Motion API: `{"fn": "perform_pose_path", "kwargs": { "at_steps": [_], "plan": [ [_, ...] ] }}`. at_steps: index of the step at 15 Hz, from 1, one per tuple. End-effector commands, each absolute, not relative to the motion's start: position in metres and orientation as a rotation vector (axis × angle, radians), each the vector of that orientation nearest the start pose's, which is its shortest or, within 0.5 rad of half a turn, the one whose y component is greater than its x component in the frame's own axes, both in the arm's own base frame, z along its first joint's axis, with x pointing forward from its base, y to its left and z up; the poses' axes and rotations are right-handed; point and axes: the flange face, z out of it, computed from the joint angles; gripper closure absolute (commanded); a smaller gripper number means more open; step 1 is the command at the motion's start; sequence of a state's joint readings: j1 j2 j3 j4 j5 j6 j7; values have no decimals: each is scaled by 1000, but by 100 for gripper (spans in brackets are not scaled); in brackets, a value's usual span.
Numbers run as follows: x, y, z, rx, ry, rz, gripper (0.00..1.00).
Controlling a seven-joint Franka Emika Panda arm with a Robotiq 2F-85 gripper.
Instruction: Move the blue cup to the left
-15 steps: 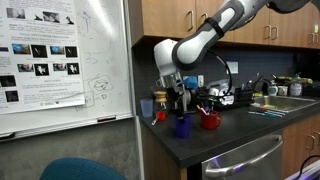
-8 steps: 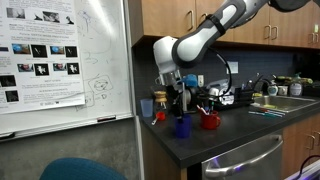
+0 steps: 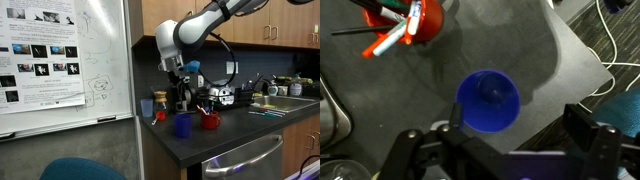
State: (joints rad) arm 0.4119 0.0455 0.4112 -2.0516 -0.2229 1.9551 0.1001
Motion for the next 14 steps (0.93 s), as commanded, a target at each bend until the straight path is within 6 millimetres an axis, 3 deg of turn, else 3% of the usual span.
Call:
{"fn": "perform_pose_path", "kwargs": {
  "at_steps": [1, 6, 14],
  "plan": [
    [374, 358, 432, -3168, -1126, 94, 0],
    [365, 303, 425, -3220, -775, 74, 0],
    [364, 196, 408, -3230, -438, -115, 0]
  ]
}}
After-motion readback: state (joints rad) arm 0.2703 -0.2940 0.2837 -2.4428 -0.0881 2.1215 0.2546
